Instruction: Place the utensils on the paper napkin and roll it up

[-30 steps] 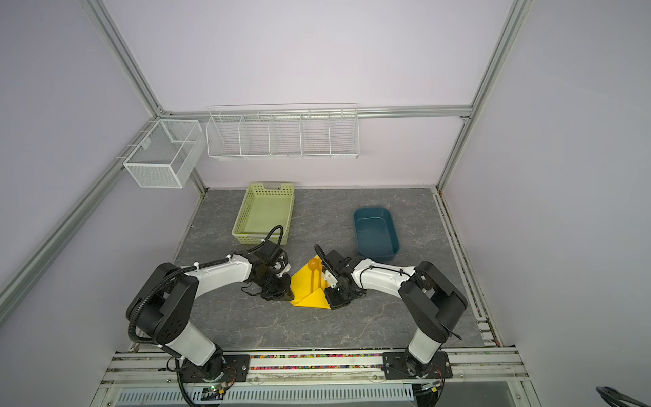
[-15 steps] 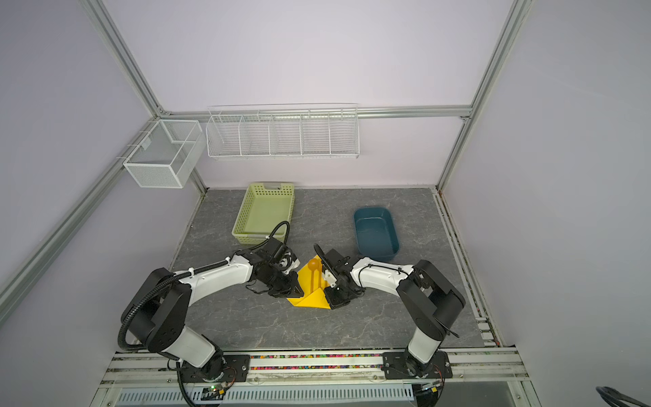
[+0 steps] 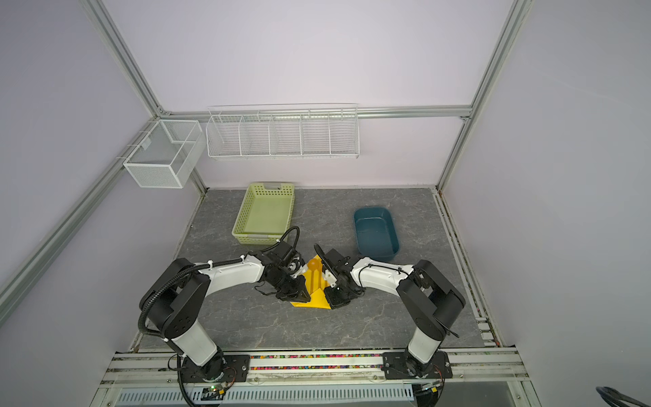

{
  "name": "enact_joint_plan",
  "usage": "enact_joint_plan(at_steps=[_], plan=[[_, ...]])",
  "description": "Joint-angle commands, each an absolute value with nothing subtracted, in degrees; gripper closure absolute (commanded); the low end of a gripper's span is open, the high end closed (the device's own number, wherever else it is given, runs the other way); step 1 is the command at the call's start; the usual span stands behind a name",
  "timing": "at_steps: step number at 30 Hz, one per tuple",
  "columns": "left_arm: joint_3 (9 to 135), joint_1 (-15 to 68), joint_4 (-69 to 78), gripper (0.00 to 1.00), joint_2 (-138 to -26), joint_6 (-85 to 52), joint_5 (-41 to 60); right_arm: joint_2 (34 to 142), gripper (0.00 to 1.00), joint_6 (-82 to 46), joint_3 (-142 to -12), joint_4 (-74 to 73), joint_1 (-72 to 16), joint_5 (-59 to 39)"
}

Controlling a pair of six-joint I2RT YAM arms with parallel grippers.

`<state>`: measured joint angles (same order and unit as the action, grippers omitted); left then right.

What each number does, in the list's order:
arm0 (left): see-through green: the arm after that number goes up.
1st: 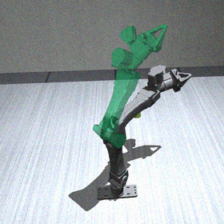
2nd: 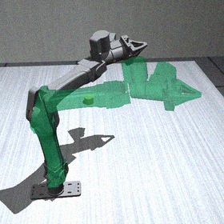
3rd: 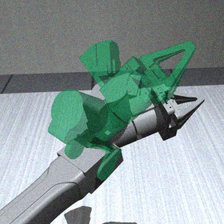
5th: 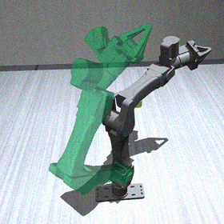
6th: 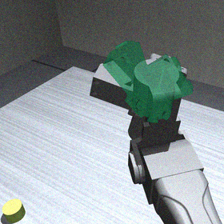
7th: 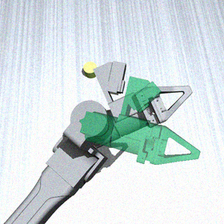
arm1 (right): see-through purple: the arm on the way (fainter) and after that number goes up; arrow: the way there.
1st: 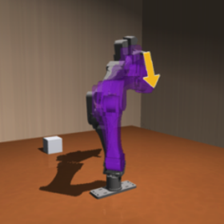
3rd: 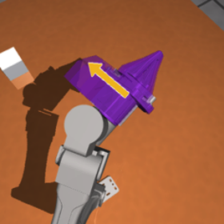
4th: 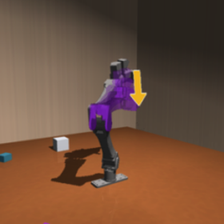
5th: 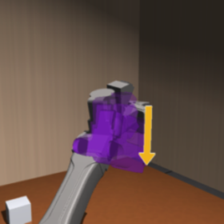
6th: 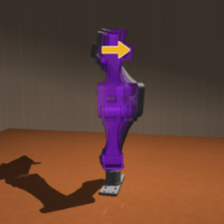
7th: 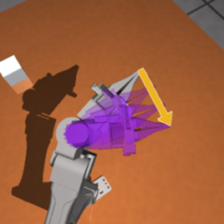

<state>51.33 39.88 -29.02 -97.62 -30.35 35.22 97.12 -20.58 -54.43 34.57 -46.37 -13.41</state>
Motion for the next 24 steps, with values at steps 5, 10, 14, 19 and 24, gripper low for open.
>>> enact_joint_plan(at_steps=[5,10,14,19,24], plan=[[50.9,40.1,-29.8,0.86,-97.9,-30.4,32.5,94.8,0.86,-23.1,-54.6,35.9,-46.0,-12.8],[49.9,40.1,-29.5,0.87,-97.4,-31.1,31.7,93.4,0.83,-24.8,-54.8,35.0,-46.1,-13.2],[49.1,40.1,-29.3,0.87,-97.6,-31.3,31.5,92.7,0.83,-26.0,-54.9,34.1,-46.0,-14.4],[48.5,40.1,-29.3,0.88,-97.4,-31.5,30.8,93.2,0.85,-27.6,-54.3,31.3,-46.1,-17.9],[48.5,40.1,-29.5,0.89,-97.4,-31.7,30.4,95.0,0.87,-28.4,-53.1,29.9,-46.1,-17.9]])
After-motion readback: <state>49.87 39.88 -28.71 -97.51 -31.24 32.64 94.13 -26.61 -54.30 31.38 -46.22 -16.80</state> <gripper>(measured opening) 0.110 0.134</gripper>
